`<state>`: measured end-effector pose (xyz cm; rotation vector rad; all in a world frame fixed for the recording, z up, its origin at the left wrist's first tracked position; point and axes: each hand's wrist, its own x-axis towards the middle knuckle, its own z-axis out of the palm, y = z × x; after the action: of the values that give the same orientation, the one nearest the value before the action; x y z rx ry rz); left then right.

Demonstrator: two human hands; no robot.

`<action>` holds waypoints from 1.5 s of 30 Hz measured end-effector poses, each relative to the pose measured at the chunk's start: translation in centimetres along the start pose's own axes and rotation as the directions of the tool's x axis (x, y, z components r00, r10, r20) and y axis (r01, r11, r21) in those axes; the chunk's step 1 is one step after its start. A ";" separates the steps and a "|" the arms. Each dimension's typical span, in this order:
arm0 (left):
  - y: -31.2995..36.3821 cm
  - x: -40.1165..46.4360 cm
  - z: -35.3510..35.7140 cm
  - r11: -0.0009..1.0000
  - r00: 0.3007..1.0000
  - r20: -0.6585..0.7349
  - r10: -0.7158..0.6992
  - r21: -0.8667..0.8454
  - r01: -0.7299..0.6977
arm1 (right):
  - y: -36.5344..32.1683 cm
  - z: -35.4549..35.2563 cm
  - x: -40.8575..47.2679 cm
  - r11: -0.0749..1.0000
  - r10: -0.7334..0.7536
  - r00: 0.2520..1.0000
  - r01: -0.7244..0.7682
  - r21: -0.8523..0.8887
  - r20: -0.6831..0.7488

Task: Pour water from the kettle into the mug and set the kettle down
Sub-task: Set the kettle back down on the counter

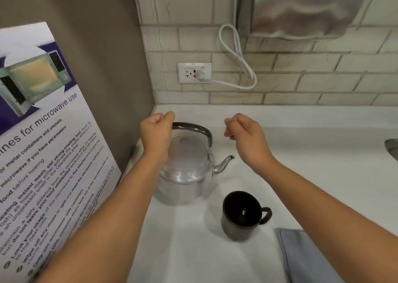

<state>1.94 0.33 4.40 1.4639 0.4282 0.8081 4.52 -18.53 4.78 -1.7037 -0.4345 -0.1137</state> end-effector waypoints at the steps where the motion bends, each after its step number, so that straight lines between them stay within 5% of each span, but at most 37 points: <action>1: -0.6 0.3 0.2 1.000 1.000 0.009 -0.001 0.004 0.000 | 0.1 0.8 0.6 0.999 -0.011 0.999 0.013 -0.051 0.038; 9: -4.4 1.7 1.1 0.999 0.999 0.026 -0.034 0.031 0.034 | 4.1 4.2 2.6 0.966 -0.077 0.960 0.138 -0.217 0.268; 19: -6.3 3.0 0.9 0.981 0.999 -0.014 0.052 0.185 -0.049 | 6.2 4.6 4.4 0.894 -0.190 0.927 0.300 -0.334 0.323; 26: -6.5 7.0 1.2 0.698 0.994 0.100 -0.037 0.715 -0.046 | 7.0 5.0 7.4 0.814 -0.128 0.925 0.305 -0.494 0.359; 34: -7.9 9.1 2.4 0.388 0.944 0.158 -0.289 0.921 -0.035 | 9.4 5.7 9.4 0.824 0.108 0.903 0.153 -0.545 0.417; 41: -8.4 8.9 2.3 0.336 0.924 0.150 -0.352 0.941 -0.025 | 9.5 5.8 9.6 0.791 0.226 0.895 0.061 -0.609 0.383; 45: -6.1 7.8 2.0 0.370 0.979 0.169 -0.113 0.922 -0.116 | 7.3 3.8 8.2 0.805 0.182 0.937 0.031 -0.593 0.296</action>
<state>9.98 4.91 0.34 2.6144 0.8075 0.3407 14.01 -13.86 -0.08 -2.3775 -0.6310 0.1274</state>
